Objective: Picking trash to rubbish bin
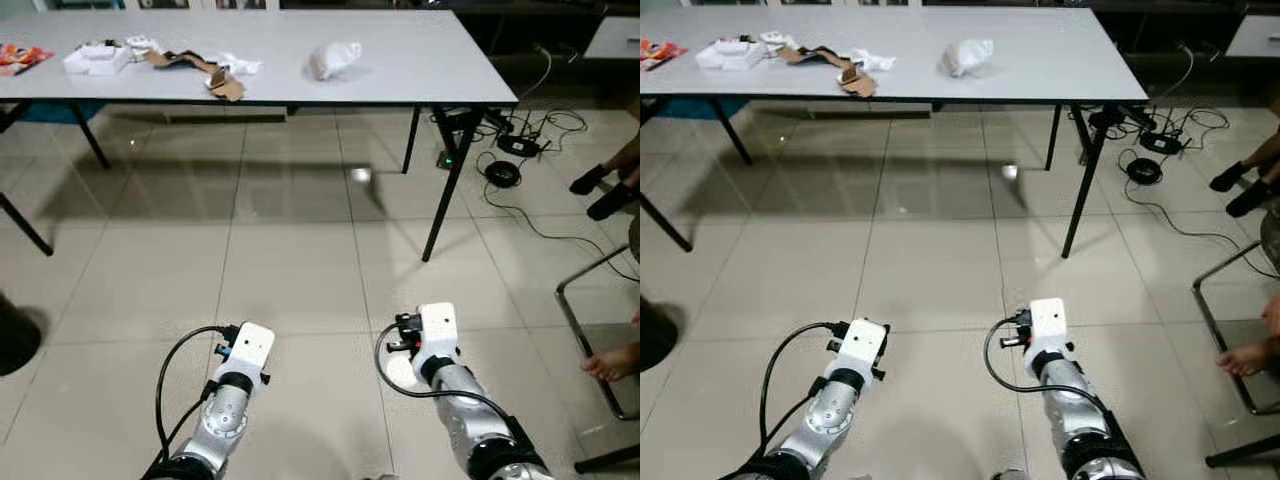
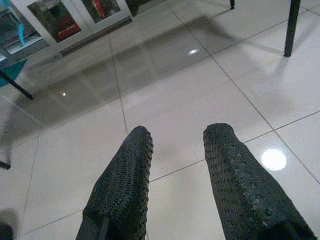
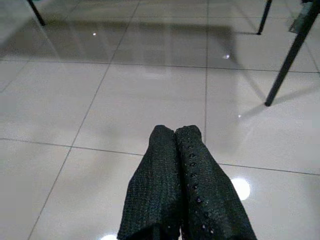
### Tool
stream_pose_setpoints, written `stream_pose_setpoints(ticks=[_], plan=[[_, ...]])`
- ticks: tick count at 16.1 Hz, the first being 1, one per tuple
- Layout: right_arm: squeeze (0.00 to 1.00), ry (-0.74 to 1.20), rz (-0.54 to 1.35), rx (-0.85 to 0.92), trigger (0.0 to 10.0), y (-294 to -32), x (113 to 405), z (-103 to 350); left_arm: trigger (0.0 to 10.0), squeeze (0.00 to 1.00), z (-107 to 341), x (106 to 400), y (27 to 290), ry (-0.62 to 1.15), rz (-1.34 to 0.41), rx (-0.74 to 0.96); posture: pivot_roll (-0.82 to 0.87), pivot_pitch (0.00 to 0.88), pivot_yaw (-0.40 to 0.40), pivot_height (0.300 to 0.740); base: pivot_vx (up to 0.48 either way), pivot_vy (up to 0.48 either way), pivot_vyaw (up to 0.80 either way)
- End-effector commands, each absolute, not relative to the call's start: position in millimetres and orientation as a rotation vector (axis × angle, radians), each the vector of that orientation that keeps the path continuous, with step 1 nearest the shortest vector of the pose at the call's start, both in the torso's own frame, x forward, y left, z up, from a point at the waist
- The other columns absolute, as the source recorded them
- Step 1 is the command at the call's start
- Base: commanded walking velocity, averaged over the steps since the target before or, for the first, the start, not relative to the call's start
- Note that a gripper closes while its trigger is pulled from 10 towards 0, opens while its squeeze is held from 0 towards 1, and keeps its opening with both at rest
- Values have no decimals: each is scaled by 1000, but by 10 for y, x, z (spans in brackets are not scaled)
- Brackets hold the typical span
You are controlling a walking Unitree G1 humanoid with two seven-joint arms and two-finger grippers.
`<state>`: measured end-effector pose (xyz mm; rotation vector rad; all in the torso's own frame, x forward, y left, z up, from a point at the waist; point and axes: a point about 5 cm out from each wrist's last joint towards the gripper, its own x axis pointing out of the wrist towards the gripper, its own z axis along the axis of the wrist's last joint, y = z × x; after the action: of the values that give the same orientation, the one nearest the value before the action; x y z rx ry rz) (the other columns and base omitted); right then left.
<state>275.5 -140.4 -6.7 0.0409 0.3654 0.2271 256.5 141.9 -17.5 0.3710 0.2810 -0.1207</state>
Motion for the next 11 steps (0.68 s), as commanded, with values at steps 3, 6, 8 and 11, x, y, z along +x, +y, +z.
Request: stream_pose_setpoints(ticks=[3,6,8,11], plan=[[0,357,241,36,10000,-1357,2770,-52,10000,0,-177,2567,1469,290,-109,357,-43,47,14,740,0,0,450],[0,356,227,57,10000,-1370,2776,-48,10000,0,-178,2571,1476,295,-105,364,-44,49,14,740,326,0,0],[0,355,225,59,10000,-1372,2778,-46,10000,0,-177,2573,1479,295,-104,365,-44,53,13,740,369,0,0],[0,308,222,59,10000,-1369,2831,29,10000,0,-126,2618,1475,266,-105,367,-45,58,15,740,374,0,0]])
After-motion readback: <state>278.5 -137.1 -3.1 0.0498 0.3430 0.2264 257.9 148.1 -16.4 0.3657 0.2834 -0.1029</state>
